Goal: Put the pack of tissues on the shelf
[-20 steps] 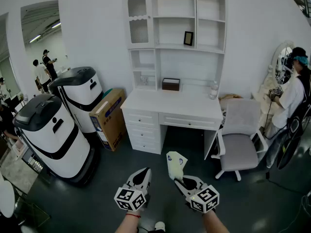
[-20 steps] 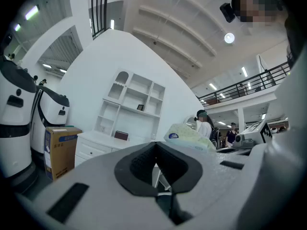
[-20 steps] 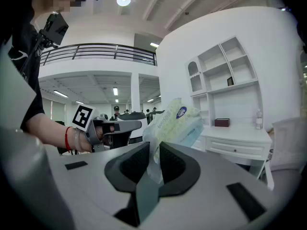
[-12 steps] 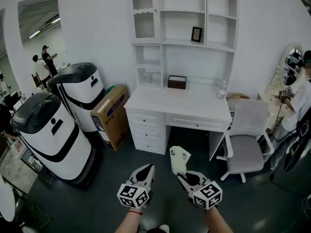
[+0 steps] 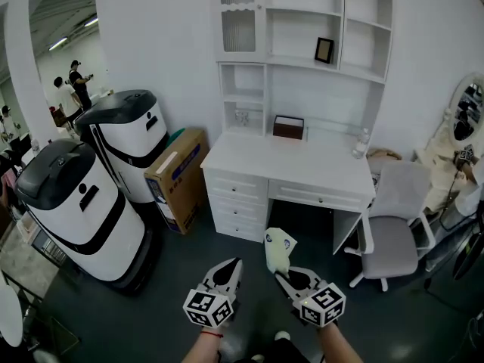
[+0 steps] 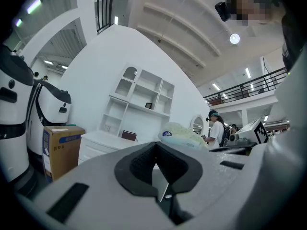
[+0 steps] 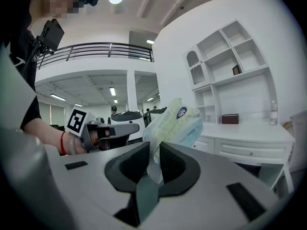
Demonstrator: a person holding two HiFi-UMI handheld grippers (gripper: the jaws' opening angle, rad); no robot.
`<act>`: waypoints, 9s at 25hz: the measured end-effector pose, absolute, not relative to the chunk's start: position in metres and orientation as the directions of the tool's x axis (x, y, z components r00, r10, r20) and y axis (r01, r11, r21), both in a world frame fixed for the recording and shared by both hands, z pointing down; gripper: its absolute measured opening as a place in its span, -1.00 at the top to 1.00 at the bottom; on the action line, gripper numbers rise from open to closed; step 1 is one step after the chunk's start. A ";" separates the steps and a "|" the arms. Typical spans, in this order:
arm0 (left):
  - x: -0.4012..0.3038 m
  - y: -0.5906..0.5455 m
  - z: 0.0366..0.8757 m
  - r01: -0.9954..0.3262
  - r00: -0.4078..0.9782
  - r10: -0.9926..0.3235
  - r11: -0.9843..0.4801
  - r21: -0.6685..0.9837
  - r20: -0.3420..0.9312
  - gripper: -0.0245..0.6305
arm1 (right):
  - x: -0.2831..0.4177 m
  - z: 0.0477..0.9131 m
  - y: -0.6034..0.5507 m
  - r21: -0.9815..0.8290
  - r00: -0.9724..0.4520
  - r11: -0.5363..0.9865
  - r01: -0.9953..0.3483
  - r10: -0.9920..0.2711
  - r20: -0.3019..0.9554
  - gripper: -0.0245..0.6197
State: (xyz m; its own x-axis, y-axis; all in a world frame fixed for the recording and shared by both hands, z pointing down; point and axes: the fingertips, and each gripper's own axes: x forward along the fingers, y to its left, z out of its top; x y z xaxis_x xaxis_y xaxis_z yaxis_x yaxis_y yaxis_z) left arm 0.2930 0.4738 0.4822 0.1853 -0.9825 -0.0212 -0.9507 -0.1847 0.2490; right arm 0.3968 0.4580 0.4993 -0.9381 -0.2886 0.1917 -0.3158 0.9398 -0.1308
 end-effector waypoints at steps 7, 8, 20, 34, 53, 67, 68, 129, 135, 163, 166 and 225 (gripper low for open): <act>0.263 0.438 0.484 -0.955 0.157 -0.987 -0.156 0.253 -0.019 0.91 | 0.358 0.497 0.417 -0.131 -0.952 0.953 -0.271 -0.245 0.185 0.75; 0.258 0.429 0.483 -0.956 0.155 -0.988 -0.154 0.250 -0.017 0.91 | 0.351 0.496 0.409 -0.133 -0.954 0.955 -0.264 -0.238 0.183 0.75; 0.190 0.290 0.473 -0.962 0.146 -0.989 -0.145 0.230 -0.013 0.91 | 0.276 0.492 0.280 -0.138 -0.963 0.963 -0.230 -0.205 0.176 0.75; 0.129 0.164 0.474 -0.964 0.164 -0.986 -0.162 0.212 -0.010 0.91 | 0.206 0.494 0.161 -0.149 -0.967 0.964 -0.221 -0.197 0.161 0.75; 0.035 0.047 0.476 -0.950 0.223 -0.975 -0.221 0.221 -0.016 0.91 | 0.107 0.494 0.062 -0.138 -0.959 0.959 -0.248 -0.224 0.173 0.75; -0.059 -0.038 0.475 -0.899 0.378 -0.926 -0.365 0.244 0.005 0.91 | 0.007 0.493 -0.004 -0.157 -0.913 0.909 -0.386 -0.353 0.202 0.75; -0.063 -0.043 0.475 -0.895 0.386 -0.922 -0.373 0.246 0.006 0.91 | 0.002 0.492 -0.007 -0.156 -0.910 0.905 -0.395 -0.362 0.204 0.75; -0.153 -0.300 0.449 -0.895 0.400 -0.916 -0.396 0.205 -0.023 0.91 | -0.096 0.435 -0.277 -0.066 -0.896 0.901 -0.429 -0.415 0.158 0.75; -0.159 -0.312 0.438 -0.892 0.404 -0.914 -0.404 0.203 -0.044 0.91 | -0.098 0.420 -0.293 -0.064 -0.890 0.894 -0.444 -0.431 0.150 0.75; -0.179 -0.360 0.437 -0.783 0.587 -0.809 -0.578 0.232 -0.034 0.91 | -0.138 0.410 -0.367 0.250 -0.679 0.778 -0.577 -0.626 0.383 0.74; -0.182 -0.363 0.437 -0.778 0.593 -0.805 -0.584 0.234 -0.038 0.91 | -0.143 0.410 -0.374 0.245 -0.675 0.784 -0.570 -0.617 0.404 0.73; -0.171 -0.373 0.456 -0.731 0.643 -0.765 -0.621 0.283 -0.017 0.91 | -0.134 0.380 -0.377 0.258 -0.677 0.679 -0.687 -0.727 0.111 0.89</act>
State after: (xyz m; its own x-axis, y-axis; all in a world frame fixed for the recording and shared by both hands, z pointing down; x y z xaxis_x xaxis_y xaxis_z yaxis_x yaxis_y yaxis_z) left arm -0.1706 -0.3734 0.4565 0.6435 -0.7653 -0.0169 -0.7311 -0.6210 0.2826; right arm -0.1343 -0.3773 0.3800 -0.6775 -0.7271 0.1113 -0.6868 0.6795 0.2580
